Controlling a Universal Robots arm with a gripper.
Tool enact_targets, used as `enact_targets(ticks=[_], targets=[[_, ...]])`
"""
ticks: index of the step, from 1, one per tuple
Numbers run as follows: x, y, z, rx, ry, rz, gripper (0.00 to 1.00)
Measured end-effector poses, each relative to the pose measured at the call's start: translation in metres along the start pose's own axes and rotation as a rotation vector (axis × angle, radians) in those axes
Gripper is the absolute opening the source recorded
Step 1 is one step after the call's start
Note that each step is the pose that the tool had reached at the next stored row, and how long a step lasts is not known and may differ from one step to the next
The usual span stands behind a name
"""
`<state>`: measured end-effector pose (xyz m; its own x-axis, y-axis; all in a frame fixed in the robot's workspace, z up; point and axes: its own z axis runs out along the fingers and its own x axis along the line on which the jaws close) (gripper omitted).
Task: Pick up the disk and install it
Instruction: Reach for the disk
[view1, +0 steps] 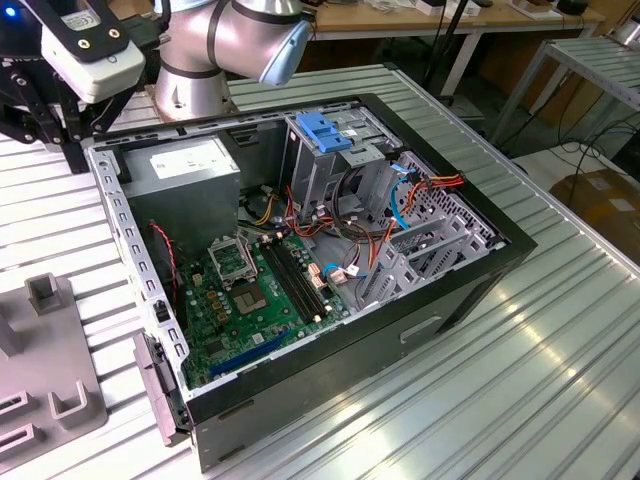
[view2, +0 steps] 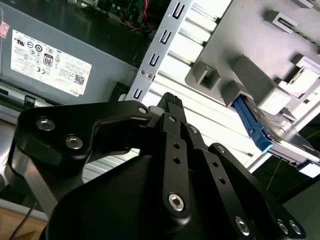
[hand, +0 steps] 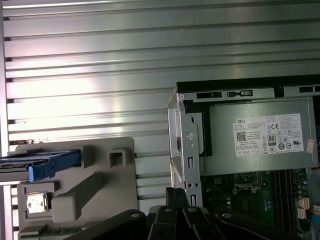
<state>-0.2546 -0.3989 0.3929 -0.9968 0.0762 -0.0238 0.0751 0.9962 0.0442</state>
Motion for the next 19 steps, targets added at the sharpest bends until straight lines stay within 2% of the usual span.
enact_targets(ticks=[13,19], targets=[[0.0187,-0.0014,-0.0001,-0.0001,-0.0001,0.000,0.10],[0.0303,-0.0023,-0.0004,0.0000,0.0000,0.000,0.10]])
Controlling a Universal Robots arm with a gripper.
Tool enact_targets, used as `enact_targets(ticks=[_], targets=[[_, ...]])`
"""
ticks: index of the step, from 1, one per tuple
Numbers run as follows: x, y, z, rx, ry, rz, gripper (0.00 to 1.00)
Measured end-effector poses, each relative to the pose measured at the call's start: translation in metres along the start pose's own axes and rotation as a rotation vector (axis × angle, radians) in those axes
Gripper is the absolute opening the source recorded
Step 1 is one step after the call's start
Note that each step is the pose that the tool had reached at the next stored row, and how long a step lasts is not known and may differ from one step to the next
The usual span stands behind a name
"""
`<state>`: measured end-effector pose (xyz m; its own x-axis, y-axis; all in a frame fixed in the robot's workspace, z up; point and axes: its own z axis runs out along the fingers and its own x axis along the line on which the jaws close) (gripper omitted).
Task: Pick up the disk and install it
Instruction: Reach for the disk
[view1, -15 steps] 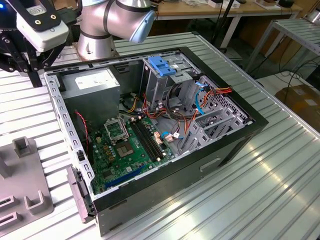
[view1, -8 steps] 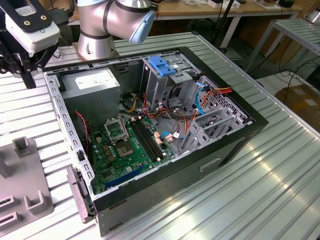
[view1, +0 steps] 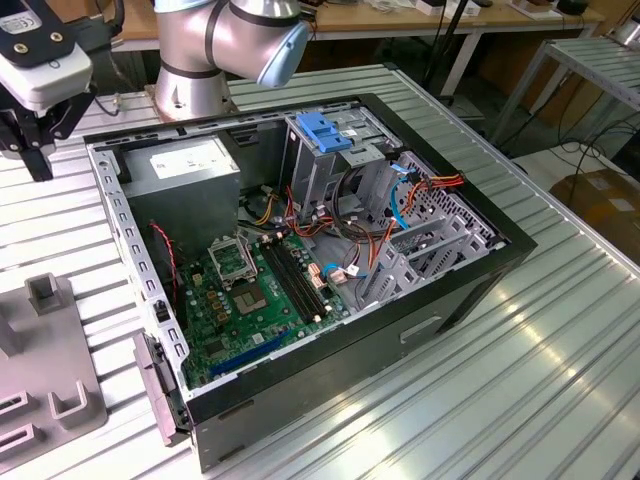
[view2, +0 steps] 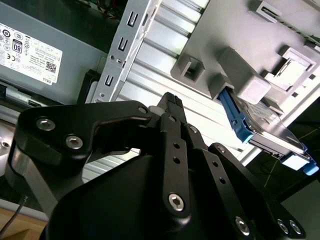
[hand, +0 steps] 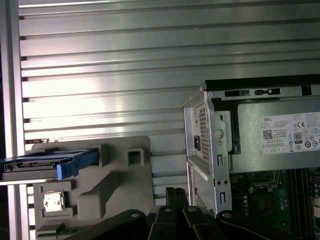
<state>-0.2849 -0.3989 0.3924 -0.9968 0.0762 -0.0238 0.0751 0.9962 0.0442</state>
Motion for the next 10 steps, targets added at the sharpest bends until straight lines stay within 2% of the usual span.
enact_targets(ticks=[10], targets=[[0.0126,-0.0009,-0.0001,0.0000,0.0004,0.000,0.10]])
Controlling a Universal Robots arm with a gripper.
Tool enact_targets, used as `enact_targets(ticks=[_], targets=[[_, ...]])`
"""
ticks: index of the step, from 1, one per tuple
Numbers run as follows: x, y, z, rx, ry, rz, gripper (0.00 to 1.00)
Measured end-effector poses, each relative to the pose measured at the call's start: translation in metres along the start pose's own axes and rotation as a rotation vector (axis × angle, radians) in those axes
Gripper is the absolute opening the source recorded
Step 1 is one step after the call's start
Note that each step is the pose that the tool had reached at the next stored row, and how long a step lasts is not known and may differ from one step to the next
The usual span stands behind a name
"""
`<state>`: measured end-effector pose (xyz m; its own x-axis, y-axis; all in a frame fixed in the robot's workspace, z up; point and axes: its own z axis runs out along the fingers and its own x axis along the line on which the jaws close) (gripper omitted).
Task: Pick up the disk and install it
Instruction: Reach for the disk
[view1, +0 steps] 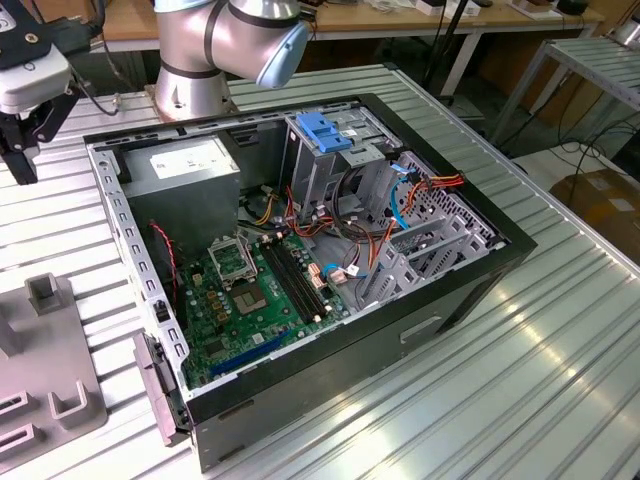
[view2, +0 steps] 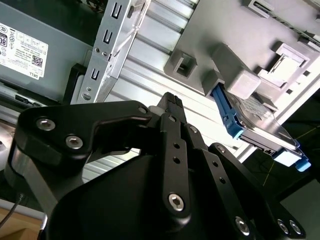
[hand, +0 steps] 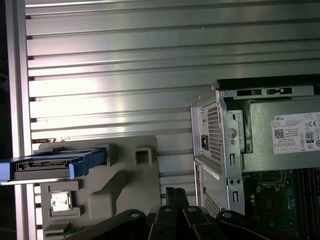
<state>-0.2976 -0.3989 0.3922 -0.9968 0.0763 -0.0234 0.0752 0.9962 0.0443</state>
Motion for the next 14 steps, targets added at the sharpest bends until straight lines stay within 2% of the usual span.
enact_targets(ticks=[14], targets=[[0.0165,-0.0013,-0.0001,0.0000,0.0004,0.000,0.10]])
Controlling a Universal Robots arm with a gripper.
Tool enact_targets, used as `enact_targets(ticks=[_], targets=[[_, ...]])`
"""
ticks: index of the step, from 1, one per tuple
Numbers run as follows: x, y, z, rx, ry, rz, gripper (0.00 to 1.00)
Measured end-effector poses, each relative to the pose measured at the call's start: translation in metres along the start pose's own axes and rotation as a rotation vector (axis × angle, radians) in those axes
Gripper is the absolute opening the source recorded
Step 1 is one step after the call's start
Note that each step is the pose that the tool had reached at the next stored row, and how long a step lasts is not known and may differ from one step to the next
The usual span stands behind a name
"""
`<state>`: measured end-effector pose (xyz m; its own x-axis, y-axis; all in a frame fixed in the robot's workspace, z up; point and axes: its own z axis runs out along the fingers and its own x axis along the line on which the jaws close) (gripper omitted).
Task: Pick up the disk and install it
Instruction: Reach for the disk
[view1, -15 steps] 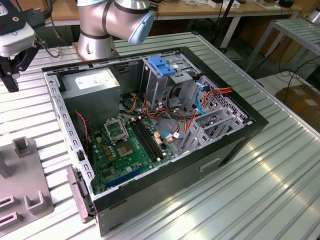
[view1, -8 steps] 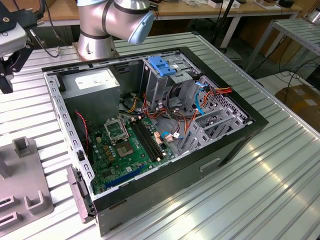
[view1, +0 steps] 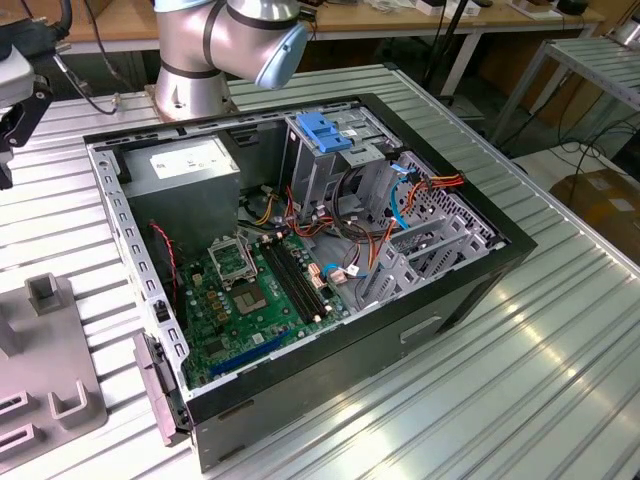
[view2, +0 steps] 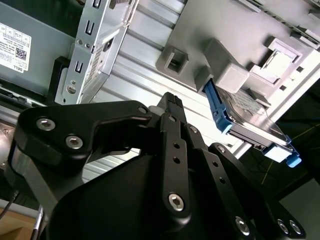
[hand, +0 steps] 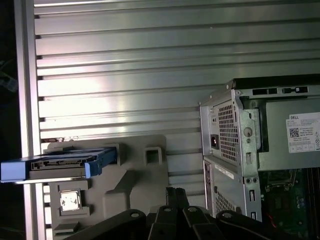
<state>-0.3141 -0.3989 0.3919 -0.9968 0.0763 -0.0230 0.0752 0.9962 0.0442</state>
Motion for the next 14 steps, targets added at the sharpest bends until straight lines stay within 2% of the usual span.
enact_targets(ticks=[6,14], targets=[[0.0058,-0.0004,0.0000,0.0000,0.0005,0.000,0.10],[0.0186,-0.0014,0.0000,0.0001,0.0009,0.000,0.10]])
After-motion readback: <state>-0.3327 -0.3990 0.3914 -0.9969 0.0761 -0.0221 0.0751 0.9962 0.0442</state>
